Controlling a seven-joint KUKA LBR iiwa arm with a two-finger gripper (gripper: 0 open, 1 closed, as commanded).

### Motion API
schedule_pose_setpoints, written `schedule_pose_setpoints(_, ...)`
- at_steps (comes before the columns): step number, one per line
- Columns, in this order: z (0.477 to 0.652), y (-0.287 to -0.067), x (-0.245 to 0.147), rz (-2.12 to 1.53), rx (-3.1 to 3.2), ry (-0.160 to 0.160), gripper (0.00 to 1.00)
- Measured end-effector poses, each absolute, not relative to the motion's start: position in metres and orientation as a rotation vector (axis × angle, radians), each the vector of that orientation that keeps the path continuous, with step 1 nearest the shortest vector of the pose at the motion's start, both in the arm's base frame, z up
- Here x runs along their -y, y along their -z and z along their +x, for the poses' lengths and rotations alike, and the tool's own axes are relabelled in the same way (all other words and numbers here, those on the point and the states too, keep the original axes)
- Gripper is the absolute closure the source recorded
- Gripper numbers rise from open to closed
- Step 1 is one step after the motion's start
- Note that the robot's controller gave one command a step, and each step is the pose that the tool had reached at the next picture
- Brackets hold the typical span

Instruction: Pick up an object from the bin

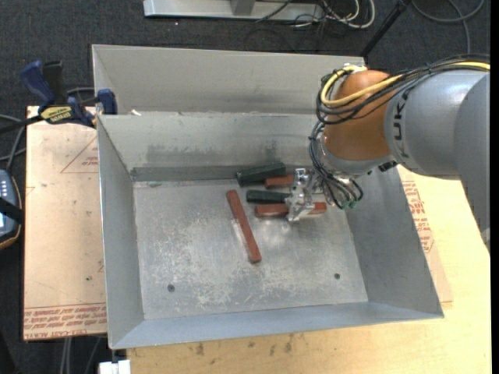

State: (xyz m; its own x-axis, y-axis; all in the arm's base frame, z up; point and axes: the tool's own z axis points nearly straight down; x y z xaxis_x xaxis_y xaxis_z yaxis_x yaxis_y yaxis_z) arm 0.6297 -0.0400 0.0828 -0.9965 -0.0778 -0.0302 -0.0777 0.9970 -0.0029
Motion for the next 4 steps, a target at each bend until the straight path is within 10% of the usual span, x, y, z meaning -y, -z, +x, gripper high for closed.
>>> schedule_pose_setpoints(2,0.627,-0.116,0.05,-0.078,-3.138,-0.003,1.0)
schedule_pose_setpoints(3,0.625,-0.104,0.056,-0.173,-3.135,-0.001,0.0)
schedule_pose_setpoints(4,0.627,-0.091,0.057,-0.209,-3.121,-0.001,0.0)
